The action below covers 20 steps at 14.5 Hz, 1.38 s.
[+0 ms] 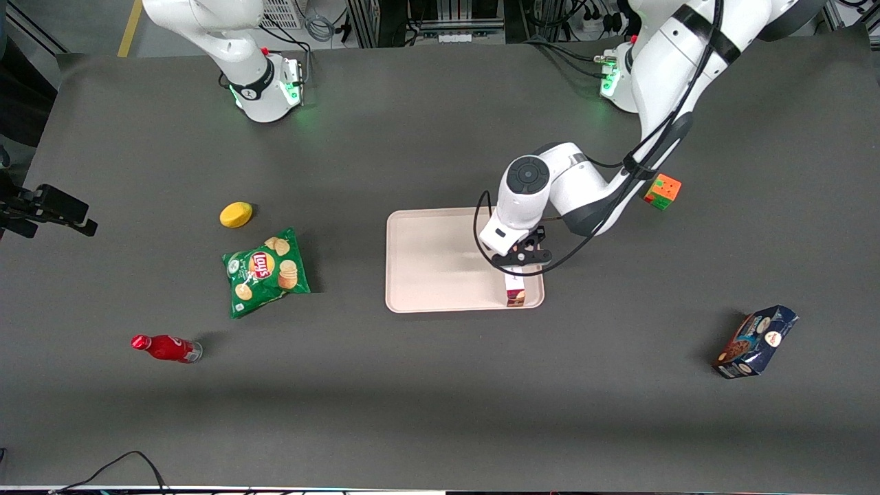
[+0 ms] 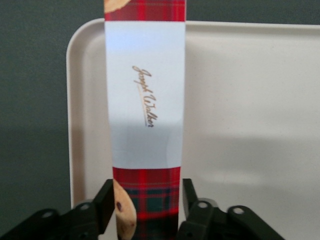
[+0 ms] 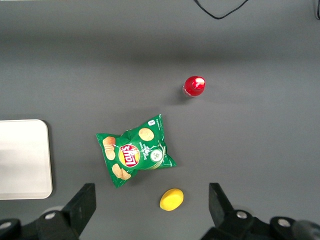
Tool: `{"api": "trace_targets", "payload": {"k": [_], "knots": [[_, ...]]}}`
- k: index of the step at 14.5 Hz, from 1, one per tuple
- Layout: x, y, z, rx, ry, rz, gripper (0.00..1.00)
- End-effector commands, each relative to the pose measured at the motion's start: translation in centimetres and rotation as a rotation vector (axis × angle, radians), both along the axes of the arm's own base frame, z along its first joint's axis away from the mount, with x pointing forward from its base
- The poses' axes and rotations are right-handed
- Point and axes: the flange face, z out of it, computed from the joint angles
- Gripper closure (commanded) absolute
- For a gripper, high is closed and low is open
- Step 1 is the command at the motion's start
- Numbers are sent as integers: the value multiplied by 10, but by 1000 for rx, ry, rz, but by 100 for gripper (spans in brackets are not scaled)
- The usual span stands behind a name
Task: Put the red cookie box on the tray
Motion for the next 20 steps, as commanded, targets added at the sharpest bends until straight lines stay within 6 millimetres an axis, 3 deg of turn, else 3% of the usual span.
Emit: {"api": "trace_targets", "payload": {"k": [1, 6, 9, 11, 14, 17, 20], "knots": [[-2, 1, 2, 0, -21, 13, 0], [1, 2, 4, 1, -22, 19, 0], [19, -2, 40, 26, -55, 37, 0], [29, -24, 95, 103, -40, 27, 0], [33, -31, 184, 152, -6, -37, 0], [41, 4, 276, 108, 23, -105, 0], [57, 73, 338, 92, 49, -46, 0]]}}
